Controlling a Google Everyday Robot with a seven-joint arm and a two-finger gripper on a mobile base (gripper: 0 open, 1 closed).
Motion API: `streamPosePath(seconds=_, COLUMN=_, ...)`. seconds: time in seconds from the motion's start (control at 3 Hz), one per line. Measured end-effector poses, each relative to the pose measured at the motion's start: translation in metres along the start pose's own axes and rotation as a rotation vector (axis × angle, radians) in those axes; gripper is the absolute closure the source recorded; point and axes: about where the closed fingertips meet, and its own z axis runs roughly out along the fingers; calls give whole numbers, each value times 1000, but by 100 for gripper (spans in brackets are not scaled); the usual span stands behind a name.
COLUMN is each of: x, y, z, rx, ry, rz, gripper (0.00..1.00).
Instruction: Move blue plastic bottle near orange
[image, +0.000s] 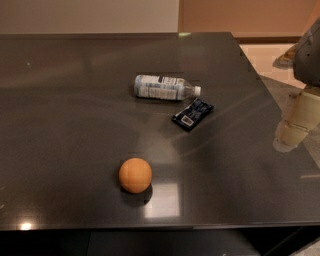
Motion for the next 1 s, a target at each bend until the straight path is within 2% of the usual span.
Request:
streamPosePath(seconds=0.33, x=0, y=0, z=0, rx=0, ry=0, rz=0, gripper=0)
streamPosePath(seconds=0.67, x=-6, y=-5, z=0, rx=10, ry=5, rz=-31, gripper=0)
streamPosePath(seconds=1.0, x=-27, y=-20, z=8, rx=11, ry=1, rz=-99, gripper=0)
